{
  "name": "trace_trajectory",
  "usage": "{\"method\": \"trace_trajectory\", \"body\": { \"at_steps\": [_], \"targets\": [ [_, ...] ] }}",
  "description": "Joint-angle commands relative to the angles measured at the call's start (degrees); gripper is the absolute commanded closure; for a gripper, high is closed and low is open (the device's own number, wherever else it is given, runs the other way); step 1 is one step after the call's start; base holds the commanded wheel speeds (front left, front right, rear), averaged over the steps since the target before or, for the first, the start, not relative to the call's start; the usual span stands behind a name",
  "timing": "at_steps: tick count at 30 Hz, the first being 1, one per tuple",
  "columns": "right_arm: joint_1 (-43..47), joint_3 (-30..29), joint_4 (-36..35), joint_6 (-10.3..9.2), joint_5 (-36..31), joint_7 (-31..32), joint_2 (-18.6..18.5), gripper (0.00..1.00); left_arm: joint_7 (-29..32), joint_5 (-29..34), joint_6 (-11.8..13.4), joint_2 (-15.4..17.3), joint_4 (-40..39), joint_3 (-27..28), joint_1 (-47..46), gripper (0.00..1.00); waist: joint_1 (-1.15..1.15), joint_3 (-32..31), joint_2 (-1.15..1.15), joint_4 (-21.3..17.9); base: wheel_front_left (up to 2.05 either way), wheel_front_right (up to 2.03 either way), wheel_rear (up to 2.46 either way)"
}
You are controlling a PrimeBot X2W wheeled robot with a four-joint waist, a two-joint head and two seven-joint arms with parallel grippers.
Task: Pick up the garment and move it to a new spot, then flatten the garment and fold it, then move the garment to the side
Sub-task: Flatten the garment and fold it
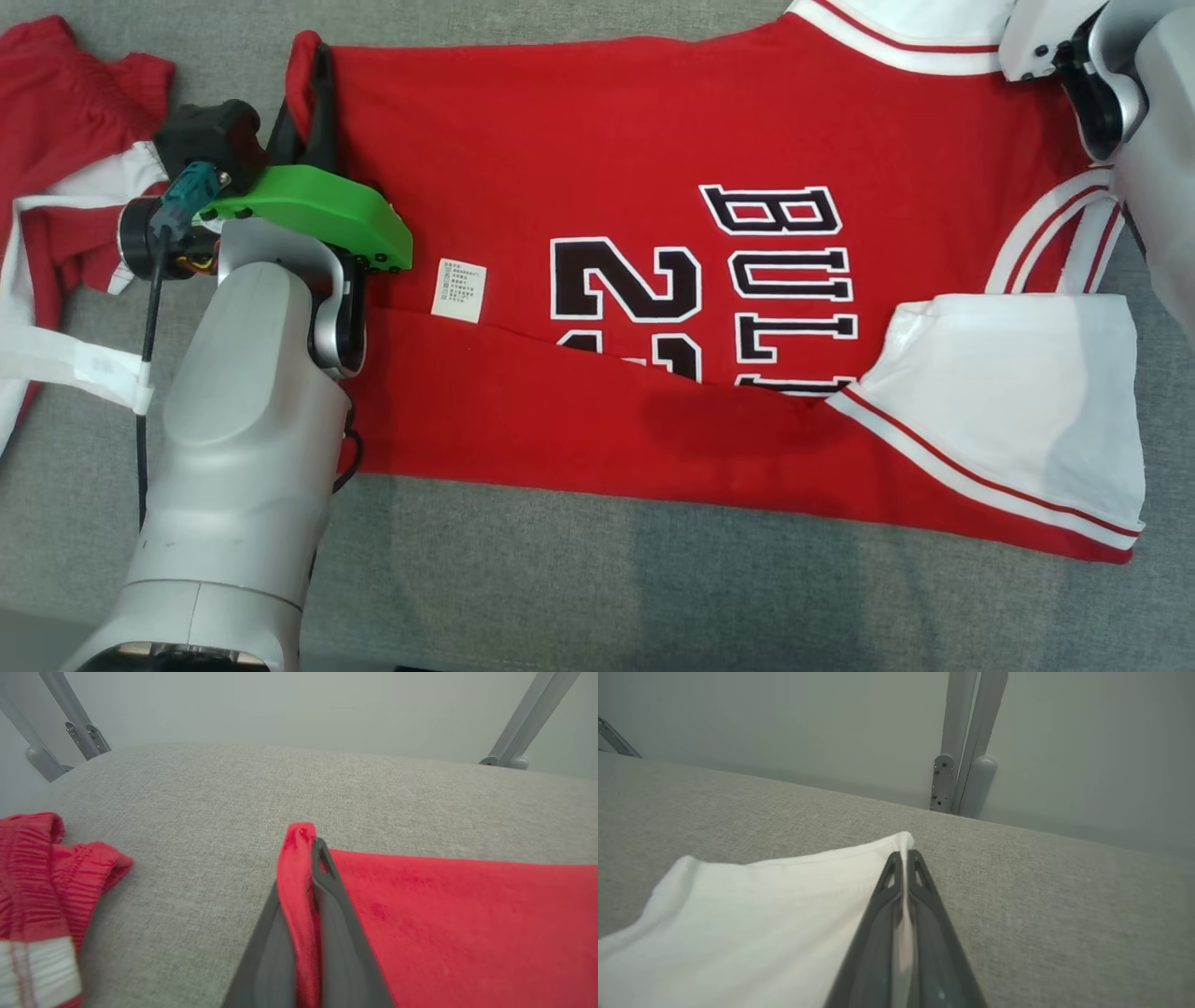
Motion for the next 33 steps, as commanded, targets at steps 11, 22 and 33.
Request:
{"method": "trace_trajectory", "body": {
  "at_steps": [11,22,33],
  "targets": [
    [1.4,-5.1,-7.1,-0.11,0.3,-3.7,-1.7,1.00,0.0,4.5,-0.9,1.1,-4.3,5.8,3.4,1.00,-0.01,-3.4,0.00,-5.1,0.00,0.00,0.00],
    [18.0,-8.9,-25.0,-0.10,1.3,-3.7,-0.6,1.00,0.0,6.8,-2.5,1.8,-4.5,11.1,10.9,1.00,-0.01,-8.8,0.00,-10.0,0.00,0.00,0.00],
    [36.7,-8.4,-38.5,-0.09,5.1,-3.7,1.1,1.00,0.0,8.9,-4.1,1.8,-3.8,15.6,19.2,1.00,-0.01,-15.0,0.00,-13.6,0.00,0.00,0.00]
  ]
}}
